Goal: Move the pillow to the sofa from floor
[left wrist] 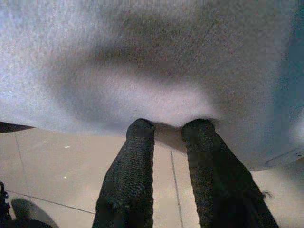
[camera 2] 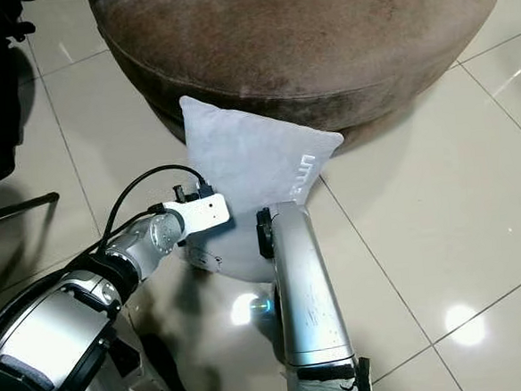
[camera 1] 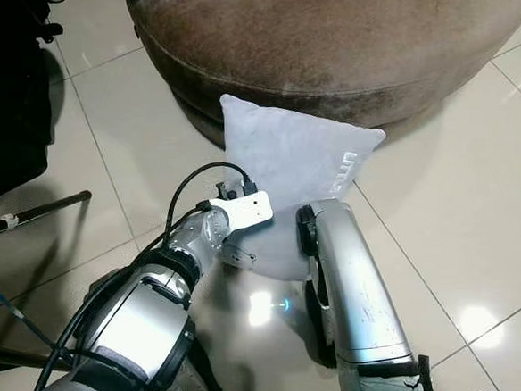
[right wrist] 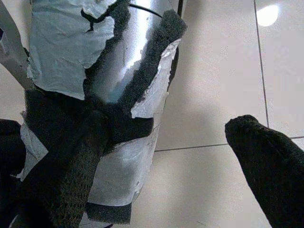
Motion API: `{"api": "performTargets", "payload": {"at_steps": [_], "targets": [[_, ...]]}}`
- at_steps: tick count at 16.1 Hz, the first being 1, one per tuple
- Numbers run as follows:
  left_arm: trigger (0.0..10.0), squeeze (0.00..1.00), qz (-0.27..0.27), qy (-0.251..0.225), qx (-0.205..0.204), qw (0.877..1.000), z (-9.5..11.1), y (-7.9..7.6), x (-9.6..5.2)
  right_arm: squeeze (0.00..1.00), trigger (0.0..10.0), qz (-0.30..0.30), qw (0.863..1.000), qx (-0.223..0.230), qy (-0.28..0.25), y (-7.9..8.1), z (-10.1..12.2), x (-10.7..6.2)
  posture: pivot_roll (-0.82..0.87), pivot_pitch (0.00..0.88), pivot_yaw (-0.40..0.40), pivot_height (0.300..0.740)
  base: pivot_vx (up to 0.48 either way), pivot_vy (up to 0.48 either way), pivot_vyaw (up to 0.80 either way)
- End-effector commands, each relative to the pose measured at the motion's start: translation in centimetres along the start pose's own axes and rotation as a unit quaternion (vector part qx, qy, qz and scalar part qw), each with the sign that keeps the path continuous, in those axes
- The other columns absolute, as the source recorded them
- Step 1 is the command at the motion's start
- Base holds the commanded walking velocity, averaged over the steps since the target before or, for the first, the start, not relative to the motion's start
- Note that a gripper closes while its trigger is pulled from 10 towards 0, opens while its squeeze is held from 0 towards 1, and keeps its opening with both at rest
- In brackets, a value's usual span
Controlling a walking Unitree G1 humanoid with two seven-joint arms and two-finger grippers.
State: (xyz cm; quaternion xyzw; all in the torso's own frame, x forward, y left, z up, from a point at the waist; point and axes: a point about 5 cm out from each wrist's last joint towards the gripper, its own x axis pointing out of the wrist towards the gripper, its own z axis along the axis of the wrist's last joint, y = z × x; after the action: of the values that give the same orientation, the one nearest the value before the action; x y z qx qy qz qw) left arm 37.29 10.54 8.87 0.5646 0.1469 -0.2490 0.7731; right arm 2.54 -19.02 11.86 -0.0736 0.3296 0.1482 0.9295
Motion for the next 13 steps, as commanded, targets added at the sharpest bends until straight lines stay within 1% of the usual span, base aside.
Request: {"api": "performTargets", "payload": {"at_steps": [1,5,7,8,9,10,11,12,13], "targets": [[0.0,0.00,-0.019,0.005,-0.007,1.000,-0.4,-1.1,0.0,0.00,10.0,-0.005,1.000,0.006,0.027,-0.1,-0.8,-0.4,-0.55,0.424,0.012,0.403,0.000,0.000,0.00],[0.0,0.00,-0.017,0.006,-0.004,1.000,-0.4,-1.1,0.0,0.00,10.0,-0.005,1.000,0.005,0.023,-0.1,-0.8,-0.2,-0.55,0.422,0.013,0.403,0.000,0.000,0.00],[0.0,0.00,-0.008,0.005,-0.010,1.000,-0.3,-0.8,0.0,0.00,10.0,-0.002,1.000,0.000,0.016,-0.2,-0.6,0.3,-0.54,0.415,0.013,0.403,0.000,0.000,0.00],[0.0,0.00,0.014,0.014,-0.033,0.999,-0.5,-0.4,0.0,0.00,10.0,-0.001,1.000,-0.004,-0.007,-0.2,0.1,1.3,-0.53,0.389,0.026,0.403,0.000,0.000,0.00],[10.0,0.00,0.038,0.018,-0.049,0.998,-0.7,-0.3,0.0,0.00,10.0,0.000,1.000,-0.006,-0.027,-0.4,0.5,2.6,-0.50,0.341,0.052,0.403,0.000,0.000,0.00],[10.0,0.58,0.038,0.019,-0.075,0.996,-0.8,-0.6,0.0,0.00,10.0,0.001,0.999,-0.006,-0.038,-0.4,0.7,3.7,-0.48,0.316,0.062,0.403,0.000,0.000,0.00],[10.0,1.00,0.026,0.018,-0.167,0.985,-0.9,-1.8,0.0,0.00,10.0,0.004,0.998,-0.008,-0.065,-0.6,1.4,6.2,-0.45,0.245,0.091,0.403,0.000,0.000,0.00],[10.0,1.00,0.005,0.002,-0.251,0.968,-0.7,-2.9,0.0,0.00,10.0,0.009,0.995,-0.013,-0.100,-0.6,2.7,9.0,-0.41,0.164,0.123,0.403,0.000,0.000,0.00],[10.0,1.00,0.001,-0.001,-0.272,0.962,-0.8,-3.3,0.0,0.00,10.0,0.010,0.994,-0.013,-0.110,-0.6,3.2,10.4,-0.40,0.140,0.136,0.403,0.000,0.000,0.00]]}}
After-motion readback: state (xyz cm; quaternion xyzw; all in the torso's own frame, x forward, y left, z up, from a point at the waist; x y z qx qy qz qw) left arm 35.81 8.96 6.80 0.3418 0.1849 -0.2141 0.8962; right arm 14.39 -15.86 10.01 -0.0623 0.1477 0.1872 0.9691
